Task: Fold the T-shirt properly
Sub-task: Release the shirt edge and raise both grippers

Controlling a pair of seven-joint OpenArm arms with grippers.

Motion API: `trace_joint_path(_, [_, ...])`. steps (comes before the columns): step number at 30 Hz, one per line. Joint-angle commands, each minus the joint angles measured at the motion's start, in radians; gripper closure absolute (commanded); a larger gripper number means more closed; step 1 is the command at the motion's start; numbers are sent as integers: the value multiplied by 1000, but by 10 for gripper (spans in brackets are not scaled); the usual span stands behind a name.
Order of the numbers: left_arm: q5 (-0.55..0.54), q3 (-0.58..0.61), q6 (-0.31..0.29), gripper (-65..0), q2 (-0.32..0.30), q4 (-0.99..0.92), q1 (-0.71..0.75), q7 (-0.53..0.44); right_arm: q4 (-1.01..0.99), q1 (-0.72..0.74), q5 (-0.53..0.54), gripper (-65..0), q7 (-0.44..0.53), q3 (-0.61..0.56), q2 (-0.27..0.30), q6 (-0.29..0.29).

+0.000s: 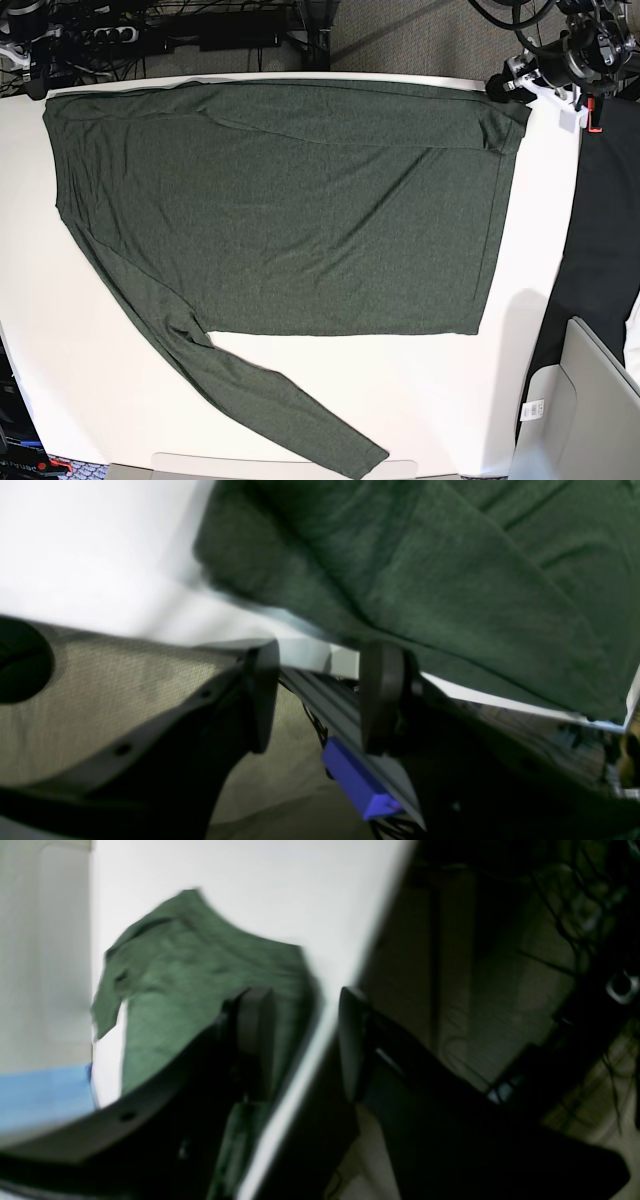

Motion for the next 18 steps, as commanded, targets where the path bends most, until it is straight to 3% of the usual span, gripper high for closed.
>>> trace_joint_path(1, [-16, -29, 3, -268, -13, 24, 6, 12, 27, -20, 24, -227, 10, 9, 16, 9])
trace_joint_path(10, [-16, -150, 3, -267, -15, 29, 26, 12, 131, -57, 19, -227, 10, 14, 16, 9])
trace_joint_path(18, [-16, -164, 3, -267, -13, 247, -15, 12, 296, -60, -25, -227, 17, 43, 31, 9])
